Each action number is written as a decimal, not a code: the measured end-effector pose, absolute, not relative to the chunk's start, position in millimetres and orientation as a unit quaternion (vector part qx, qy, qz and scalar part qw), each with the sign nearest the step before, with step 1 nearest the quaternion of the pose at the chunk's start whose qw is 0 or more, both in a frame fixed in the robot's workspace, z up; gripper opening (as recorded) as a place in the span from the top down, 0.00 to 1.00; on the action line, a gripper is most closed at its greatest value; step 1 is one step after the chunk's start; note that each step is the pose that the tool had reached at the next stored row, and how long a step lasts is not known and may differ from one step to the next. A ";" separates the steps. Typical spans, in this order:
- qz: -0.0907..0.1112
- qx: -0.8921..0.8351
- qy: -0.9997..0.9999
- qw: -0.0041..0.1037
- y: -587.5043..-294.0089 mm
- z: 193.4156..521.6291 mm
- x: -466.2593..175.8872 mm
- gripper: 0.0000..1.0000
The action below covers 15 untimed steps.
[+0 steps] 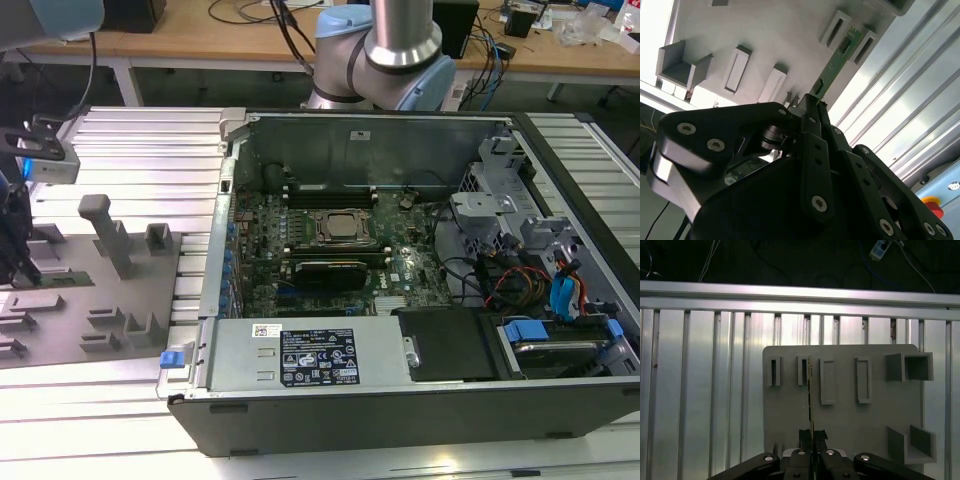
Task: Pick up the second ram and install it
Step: 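Pick up the second ram and move it above second insertion slot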
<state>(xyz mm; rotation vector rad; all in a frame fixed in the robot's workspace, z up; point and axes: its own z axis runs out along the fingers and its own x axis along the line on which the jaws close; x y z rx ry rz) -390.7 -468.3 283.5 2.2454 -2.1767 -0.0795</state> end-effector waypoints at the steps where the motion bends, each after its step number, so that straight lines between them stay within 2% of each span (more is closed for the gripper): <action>1: -0.025 0.718 -0.696 0.007 -468.3 284.6 -390.7 0.87; 15: -0.025 0.718 -0.696 0.007 -468.2 301.0 -390.7 0.87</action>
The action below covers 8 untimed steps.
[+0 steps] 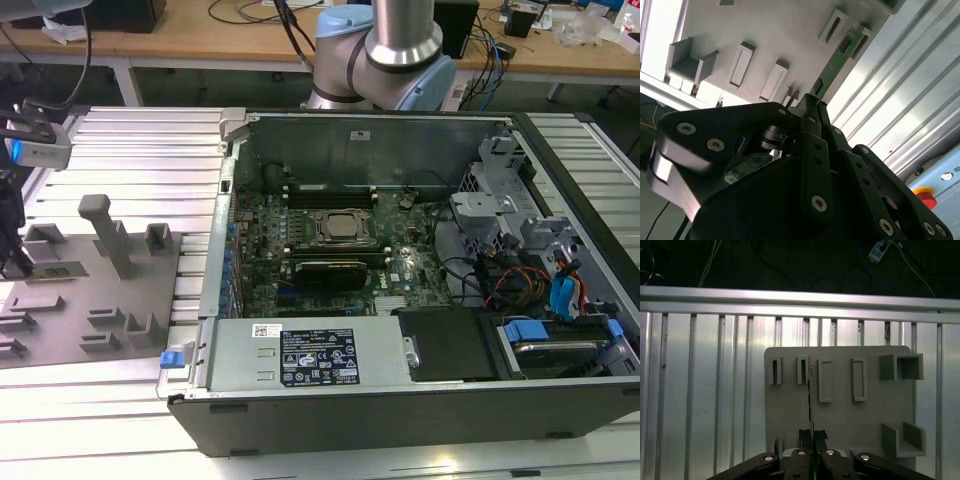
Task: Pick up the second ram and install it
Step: 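Pick up the second ram and move it above second insertion slot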
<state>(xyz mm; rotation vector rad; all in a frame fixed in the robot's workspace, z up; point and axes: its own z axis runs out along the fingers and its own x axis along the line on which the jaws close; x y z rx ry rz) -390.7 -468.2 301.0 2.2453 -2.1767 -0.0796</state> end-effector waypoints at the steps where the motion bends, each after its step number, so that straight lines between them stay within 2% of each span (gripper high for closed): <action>1: -0.025 0.718 -0.696 0.007 -468.1 303.9 -390.7 0.87; 8: -0.025 0.718 -0.696 0.007 -468.1 310.2 -390.7 0.87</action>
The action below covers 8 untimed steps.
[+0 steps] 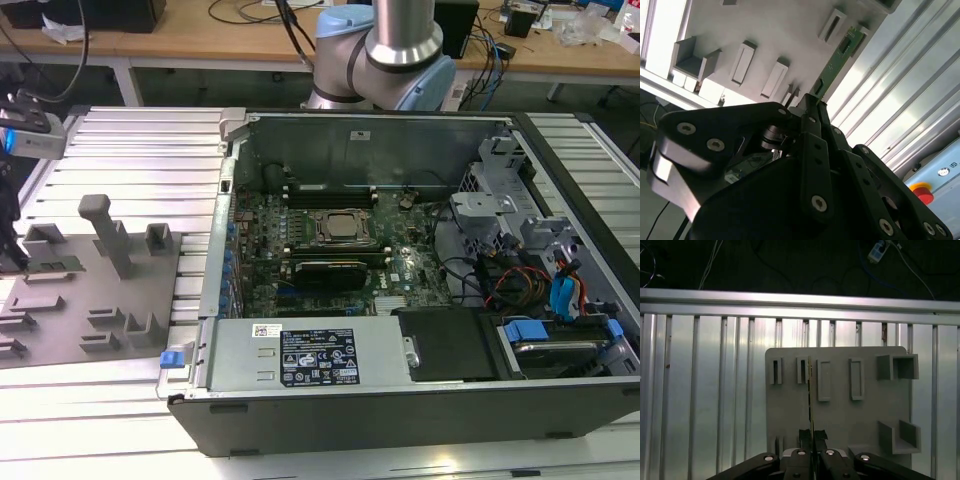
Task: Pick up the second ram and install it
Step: 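Pick up the second ram and move it above second insertion slot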
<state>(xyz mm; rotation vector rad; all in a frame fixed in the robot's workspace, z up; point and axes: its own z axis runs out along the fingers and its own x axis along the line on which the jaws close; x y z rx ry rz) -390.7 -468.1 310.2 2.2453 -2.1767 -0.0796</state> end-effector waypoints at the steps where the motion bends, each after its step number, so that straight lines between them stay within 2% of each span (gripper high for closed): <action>1: -0.025 0.718 -0.696 0.007 -468.1 311.2 -390.7 0.87; 8: -0.025 0.718 -0.696 0.007 -467.9 319.6 -390.7 0.87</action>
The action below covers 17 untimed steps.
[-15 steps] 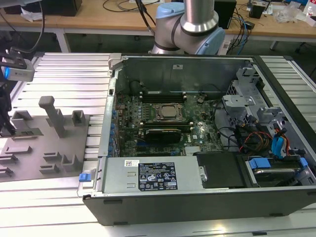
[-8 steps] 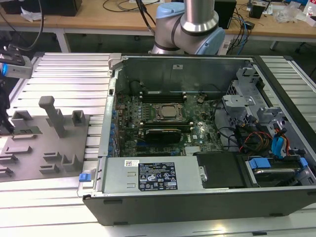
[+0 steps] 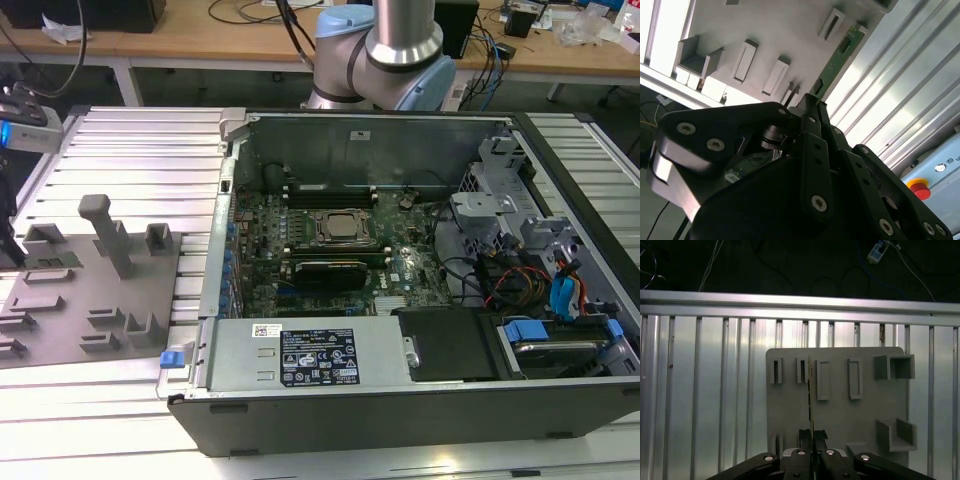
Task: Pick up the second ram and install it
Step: 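Pick up the second ram and move it above second insertion slot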
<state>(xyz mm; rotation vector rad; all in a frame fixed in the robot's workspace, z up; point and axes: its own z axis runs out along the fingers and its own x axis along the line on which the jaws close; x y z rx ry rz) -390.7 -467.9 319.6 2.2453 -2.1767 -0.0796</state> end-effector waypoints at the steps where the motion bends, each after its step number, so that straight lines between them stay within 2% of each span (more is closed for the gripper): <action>1: -0.025 0.718 -0.696 0.007 -467.8 323.6 -390.7 0.87; 17: -0.026 0.718 -0.696 0.006 -461.5 378.3 -390.7 0.87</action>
